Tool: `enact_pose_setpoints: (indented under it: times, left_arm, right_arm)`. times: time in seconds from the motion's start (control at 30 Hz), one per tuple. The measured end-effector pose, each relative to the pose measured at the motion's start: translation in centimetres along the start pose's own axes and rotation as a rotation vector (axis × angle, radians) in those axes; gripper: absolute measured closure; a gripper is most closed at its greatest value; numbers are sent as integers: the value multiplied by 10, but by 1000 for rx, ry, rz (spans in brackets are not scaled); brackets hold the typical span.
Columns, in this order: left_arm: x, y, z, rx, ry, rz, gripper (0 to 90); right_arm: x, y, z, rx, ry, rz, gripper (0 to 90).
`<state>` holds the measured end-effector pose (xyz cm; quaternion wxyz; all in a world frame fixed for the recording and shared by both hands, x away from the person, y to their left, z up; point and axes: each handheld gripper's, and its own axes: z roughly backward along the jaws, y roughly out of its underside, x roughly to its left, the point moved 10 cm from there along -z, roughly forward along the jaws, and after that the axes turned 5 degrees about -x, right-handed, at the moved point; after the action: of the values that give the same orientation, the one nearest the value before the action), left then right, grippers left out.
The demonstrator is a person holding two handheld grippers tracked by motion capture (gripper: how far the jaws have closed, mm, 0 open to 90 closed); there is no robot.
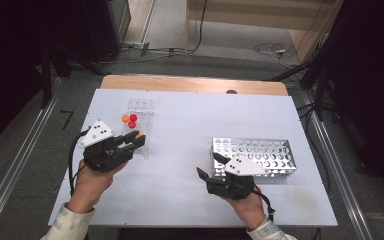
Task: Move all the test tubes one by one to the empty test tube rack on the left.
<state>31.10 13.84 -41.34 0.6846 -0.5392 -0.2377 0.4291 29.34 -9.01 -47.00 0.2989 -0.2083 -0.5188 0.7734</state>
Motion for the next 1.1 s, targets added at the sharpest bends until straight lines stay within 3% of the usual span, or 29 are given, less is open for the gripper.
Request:
enact_pose_setpoints:
  times: [0.27, 0.5, 0.7, 1.1]
  left_arm:
    - [36, -10, 19, -37, -98, 21, 702]
    - [54, -15, 18, -47, -162, 13, 702]
    - [66, -17, 10, -44, -195, 13, 702]
    - [80, -24, -7, -51, -217, 32, 703]
  right_arm:
    - [-12, 4, 9, -3, 24, -10, 310]
    - [-20, 6, 15, -4, 42, -23, 310]
    - [-25, 6, 20, -9, 53, -27, 310]
    - [-33, 9, 27, -14, 78, -44, 313]
